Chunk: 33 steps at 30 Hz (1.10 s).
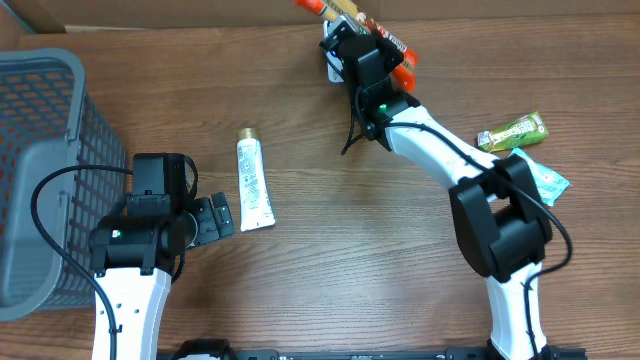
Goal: Scan the item barcode
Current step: 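Hold the spaghetti pack in front of the white scanner with right gripper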
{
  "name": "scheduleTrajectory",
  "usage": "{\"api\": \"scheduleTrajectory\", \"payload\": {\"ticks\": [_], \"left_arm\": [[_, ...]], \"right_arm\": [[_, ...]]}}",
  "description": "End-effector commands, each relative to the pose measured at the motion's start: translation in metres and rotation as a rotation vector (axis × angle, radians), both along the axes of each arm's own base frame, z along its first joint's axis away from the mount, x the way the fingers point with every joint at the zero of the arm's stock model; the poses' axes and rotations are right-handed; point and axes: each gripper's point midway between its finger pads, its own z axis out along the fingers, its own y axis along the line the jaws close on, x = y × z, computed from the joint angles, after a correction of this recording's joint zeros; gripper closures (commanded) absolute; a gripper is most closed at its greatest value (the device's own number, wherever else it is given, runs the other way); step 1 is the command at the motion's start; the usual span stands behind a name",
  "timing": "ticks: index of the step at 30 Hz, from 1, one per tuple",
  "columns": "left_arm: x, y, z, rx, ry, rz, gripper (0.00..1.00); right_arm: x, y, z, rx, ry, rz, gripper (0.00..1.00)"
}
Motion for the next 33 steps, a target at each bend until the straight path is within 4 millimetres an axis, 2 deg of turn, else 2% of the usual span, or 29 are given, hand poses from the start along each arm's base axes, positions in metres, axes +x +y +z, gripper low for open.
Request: {"api": "scheduleTrajectory", "payload": {"ticks": [1, 5, 8, 13, 33], "left_arm": [[0.001, 0.002, 0.000, 0.008, -0.003, 0.013, 0.00], [0.001, 0.002, 0.000, 0.008, -0.003, 0.013, 0.00], [0.001, 0.002, 0.000, 0.008, -0.003, 0.013, 0.00], [0.001, 0.002, 0.000, 0.008, -0.003, 0.013, 0.01], [0.001, 0.002, 0.000, 0.008, -0.003, 0.013, 0.00]], "right_arm": [[0.018, -0.024, 0.006, -0.185, -0.065, -0.085, 0.96], [0.025, -0.038, -0.016, -0.236, -0.061, -0.134, 0.96], [0.027, -0.044, -0.019, -0.239, -0.058, -0.148, 0.96], [0.028, -0.053, -0.006, -0.217, -0.114, -0.208, 0.96], [0.030, -0.050, 0.002, -0.191, -0.150, -0.202, 0.96]]}}
